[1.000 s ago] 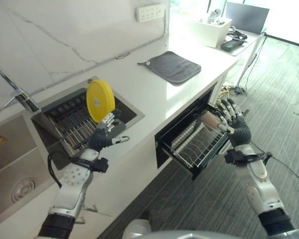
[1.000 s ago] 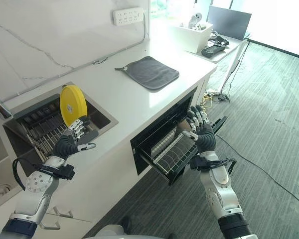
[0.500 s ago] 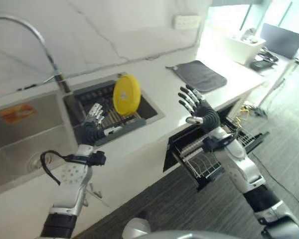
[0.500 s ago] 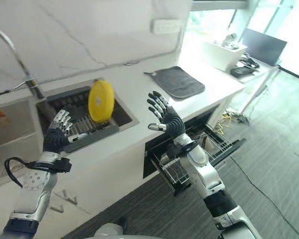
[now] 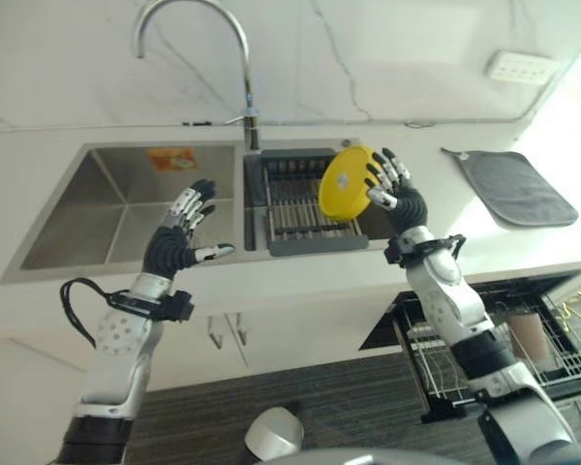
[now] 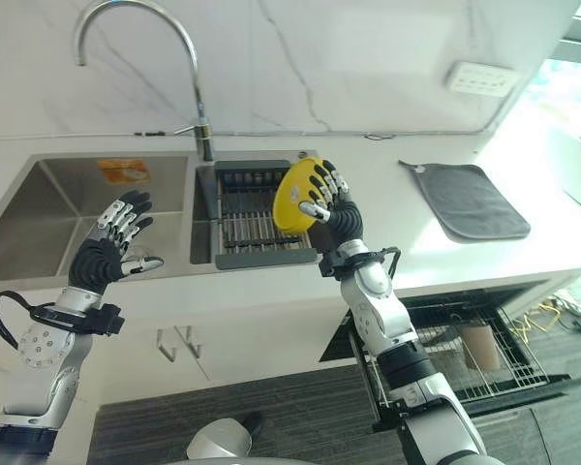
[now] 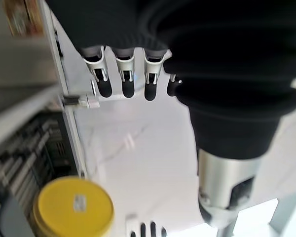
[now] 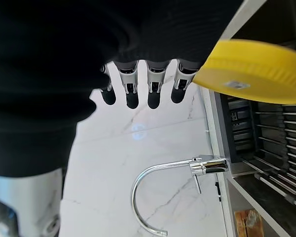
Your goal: Place the dishes in the dishwasher.
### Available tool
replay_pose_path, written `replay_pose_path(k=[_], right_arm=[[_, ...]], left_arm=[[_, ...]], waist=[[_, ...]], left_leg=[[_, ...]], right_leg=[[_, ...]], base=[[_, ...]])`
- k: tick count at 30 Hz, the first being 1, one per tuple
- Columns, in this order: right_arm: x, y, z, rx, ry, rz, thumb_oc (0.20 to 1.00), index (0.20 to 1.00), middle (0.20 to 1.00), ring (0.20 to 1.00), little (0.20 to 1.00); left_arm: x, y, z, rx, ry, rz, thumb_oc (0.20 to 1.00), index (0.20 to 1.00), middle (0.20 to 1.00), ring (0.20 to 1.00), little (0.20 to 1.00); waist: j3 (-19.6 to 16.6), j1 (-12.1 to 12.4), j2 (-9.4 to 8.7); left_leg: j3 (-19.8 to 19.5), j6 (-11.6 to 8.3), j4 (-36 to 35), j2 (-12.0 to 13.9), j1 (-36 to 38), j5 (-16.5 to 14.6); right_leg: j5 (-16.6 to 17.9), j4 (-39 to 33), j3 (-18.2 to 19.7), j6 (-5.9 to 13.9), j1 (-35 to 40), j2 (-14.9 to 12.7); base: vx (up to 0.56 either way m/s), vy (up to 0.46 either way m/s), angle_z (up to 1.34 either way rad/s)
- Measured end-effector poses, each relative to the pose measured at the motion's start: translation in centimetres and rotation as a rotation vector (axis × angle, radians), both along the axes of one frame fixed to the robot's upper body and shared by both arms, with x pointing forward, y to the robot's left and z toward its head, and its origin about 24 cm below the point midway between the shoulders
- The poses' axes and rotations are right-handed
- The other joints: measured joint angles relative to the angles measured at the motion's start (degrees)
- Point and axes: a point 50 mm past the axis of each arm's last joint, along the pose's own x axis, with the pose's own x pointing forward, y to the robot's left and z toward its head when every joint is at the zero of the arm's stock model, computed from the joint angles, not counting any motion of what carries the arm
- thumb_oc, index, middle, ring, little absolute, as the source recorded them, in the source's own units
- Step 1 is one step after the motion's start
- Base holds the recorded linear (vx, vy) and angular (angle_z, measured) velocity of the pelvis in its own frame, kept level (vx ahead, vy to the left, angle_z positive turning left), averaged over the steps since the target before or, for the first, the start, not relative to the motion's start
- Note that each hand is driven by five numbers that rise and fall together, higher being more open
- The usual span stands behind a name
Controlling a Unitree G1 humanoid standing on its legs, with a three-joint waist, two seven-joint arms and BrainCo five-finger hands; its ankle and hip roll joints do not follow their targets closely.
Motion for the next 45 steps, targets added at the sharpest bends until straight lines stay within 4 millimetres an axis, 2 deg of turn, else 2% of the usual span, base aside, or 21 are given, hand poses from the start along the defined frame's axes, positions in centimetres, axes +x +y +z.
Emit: replay_pose_path(k=[3,5,7,8,13,16,20,26,34,37,45], right_arm=[[0.4,-1.3,0.8,0.032,-0.017,-0.080,1.000,1.000,1.000,1.000,1.000],[0.4,-2.1,1.2,0.054,-0.033,-0.125,1.000,1.000,1.000,1.000,1.000],[0.4,-2.9,1.1,0.059,-0.029,-0.163,1.000,1.000,1.000,1.000,1.000],[0.5,-3.1,1.3,0.053,-0.034,-0.171,1.000,1.000,1.000,1.000,1.000],[0.8,-5.0,0.8,0.062,-0.026,-0.282,1.000,1.000,1.000,1.000,1.000],[0.7,-5.7,1.1,0.086,-0.041,-0.330,1.000,1.000,1.000,1.000,1.000],[0.7,-5.8,1.0,0.088,-0.034,-0.341,1.000,1.000,1.000,1.000,1.000],[1.1,-6.0,-0.5,0.081,0.028,-0.331,1.000,1.000,1.000,1.000,1.000],[1.2,-4.8,-1.2,0.065,0.060,-0.256,1.000,1.000,1.000,1.000,1.000],[1.3,-5.3,-2.1,0.096,0.102,-0.265,1.000,1.000,1.000,1.000,1.000],[1.4,-6.0,-2.2,0.146,0.105,-0.293,1.000,1.000,1.000,1.000,1.000]], left_arm=[[-0.1,0.2,0.1,0.010,0.007,-0.012,1.000,1.000,1.000,1.000,1.000],[-0.1,0.2,0.1,0.010,0.006,-0.017,1.000,1.000,1.000,1.000,1.000],[-0.1,0.3,0.1,-0.006,0.010,-0.023,1.000,1.000,1.000,1.000,1.000],[-0.1,0.2,0.2,-0.003,0.007,-0.026,1.000,1.000,1.000,1.000,1.000],[-0.1,0.1,0.2,0.013,0.013,-0.055,1.000,1.000,1.000,1.000,1.000],[-0.1,0.1,0.1,0.014,0.017,-0.054,1.000,1.000,1.000,1.000,1.000],[-0.1,0.2,0.1,0.018,0.017,-0.057,1.000,1.000,1.000,1.000,1.000],[-0.1,-0.2,0.0,0.030,0.024,-0.094,1.000,1.000,1.000,1.000,1.000],[0.1,-0.8,-0.1,0.059,0.042,-0.140,1.000,1.000,1.000,1.000,1.000],[0.1,-0.8,0.0,0.064,0.041,-0.140,1.000,1.000,1.000,1.000,1.000],[0.1,-0.4,0.4,0.108,0.043,-0.144,1.000,1.000,1.000,1.000,1.000]], waist=[[0.93,0.37,-0.04],[1.11,0.31,0.18],[1.45,-0.12,0.57],[1.50,-0.20,0.63],[1.87,-0.49,1.17],[2.34,-0.73,2.18],[2.40,-0.83,2.62],[2.42,-0.82,2.90],[2.59,-1.00,3.10],[2.96,-0.78,3.01],[4.49,-0.62,3.40]], left_leg=[[-0.36,0.18,0.90,-0.54,-0.55,-0.35],[-0.30,-0.27,2.85,-0.67,-1.49,-1.01],[-0.11,0.13,3.39,-0.74,-1.51,-1.81],[-0.05,0.18,4.07,-0.78,-1.69,-1.93],[0.00,-0.17,6.67,-0.78,-2.57,-4.00],[0.05,-0.39,8.37,-0.73,-2.80,-4.91],[0.99,-0.13,8.35,-0.86,-2.40,-5.34],[1.27,-0.19,8.39,-0.91,-2.32,-5.67],[1.35,-0.01,8.69,-0.84,-2.27,-5.87],[1.28,-0.05,8.67,-0.81,-2.36,-5.89],[1.01,-0.10,8.66,-0.98,-2.55,-5.81]], right_leg=[[-0.86,0.00,0.26,-0.70,0.12,-0.31],[-0.29,0.06,0.14,0.19,-0.07,-0.33],[-0.83,0.05,0.41,-0.57,0.21,-0.34],[-0.49,0.16,0.31,-0.09,0.11,-0.34],[-0.87,0.08,0.30,-0.45,0.74,-0.11],[-0.96,0.89,0.35,-0.60,0.80,-0.21],[-0.96,0.96,0.56,-0.60,0.80,-0.70],[-0.96,1.13,0.46,-0.60,0.83,-0.80],[-0.95,1.15,0.61,-0.60,0.81,-0.91],[-0.96,1.15,0.61,-0.59,0.74,-0.90],[-0.96,1.14,0.45,-0.57,0.67,-0.91]], base=[[0.05,0.020,0.10],[0.08,-0.011,-0.02],[0.06,0.026,-0.04],[0.07,0.016,-0.01],[0.06,0.010,0.02],[0.03,0.012,-0.04],[0.07,-0.005,-0.10],[0.09,-0.004,-0.01],[0.07,-0.009,-0.02],[0.05,-0.055,0.00],[0.00,-0.008,0.01]])
